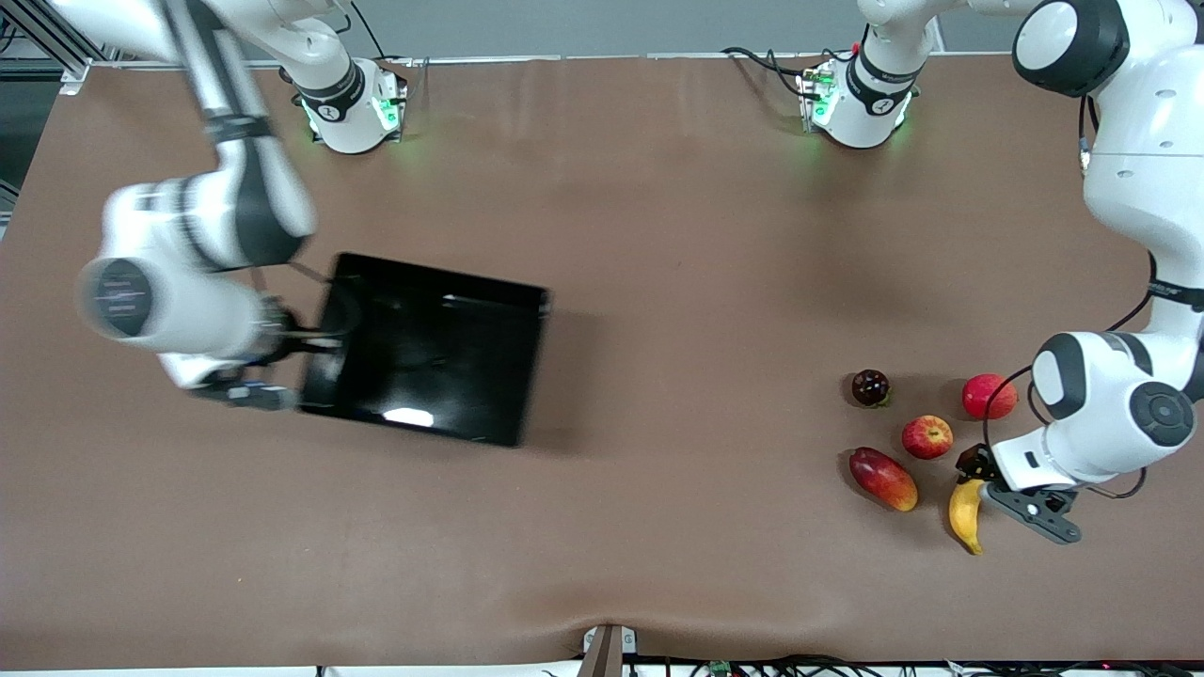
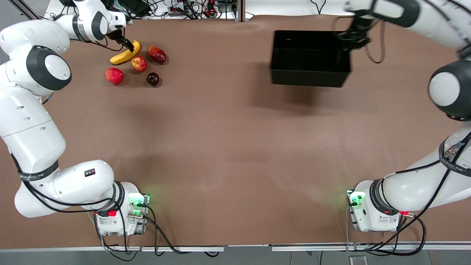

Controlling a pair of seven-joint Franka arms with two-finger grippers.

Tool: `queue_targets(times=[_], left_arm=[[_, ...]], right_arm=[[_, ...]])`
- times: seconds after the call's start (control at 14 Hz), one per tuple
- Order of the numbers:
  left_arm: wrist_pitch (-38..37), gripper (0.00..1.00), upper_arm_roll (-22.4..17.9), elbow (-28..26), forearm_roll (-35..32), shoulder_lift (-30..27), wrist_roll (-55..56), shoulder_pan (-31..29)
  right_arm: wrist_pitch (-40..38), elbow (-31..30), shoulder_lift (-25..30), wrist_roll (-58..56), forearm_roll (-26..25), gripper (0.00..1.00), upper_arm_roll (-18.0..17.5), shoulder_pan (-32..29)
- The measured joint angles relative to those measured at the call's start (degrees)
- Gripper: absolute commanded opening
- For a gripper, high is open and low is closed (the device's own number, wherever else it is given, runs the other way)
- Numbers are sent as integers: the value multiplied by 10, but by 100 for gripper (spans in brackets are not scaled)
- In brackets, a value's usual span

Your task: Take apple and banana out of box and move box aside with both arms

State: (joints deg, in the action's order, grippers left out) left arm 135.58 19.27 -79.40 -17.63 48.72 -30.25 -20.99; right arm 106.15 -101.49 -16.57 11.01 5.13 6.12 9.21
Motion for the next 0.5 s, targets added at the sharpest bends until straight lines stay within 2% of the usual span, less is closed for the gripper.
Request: queue_targets(times=[0.14, 0.36, 0.5], left_arm=[[-40, 100, 4, 5, 0, -39, 50, 2], [-120, 100, 11, 8, 4, -115, 109, 3], [-179, 100, 13, 8, 30, -165, 144, 4]], right_arm=[[39, -30, -3, -70, -5, 0, 0, -55], [138, -91, -14, -154, -20, 0, -1, -117], [158, -101, -26, -214, -21, 0, 0, -155]])
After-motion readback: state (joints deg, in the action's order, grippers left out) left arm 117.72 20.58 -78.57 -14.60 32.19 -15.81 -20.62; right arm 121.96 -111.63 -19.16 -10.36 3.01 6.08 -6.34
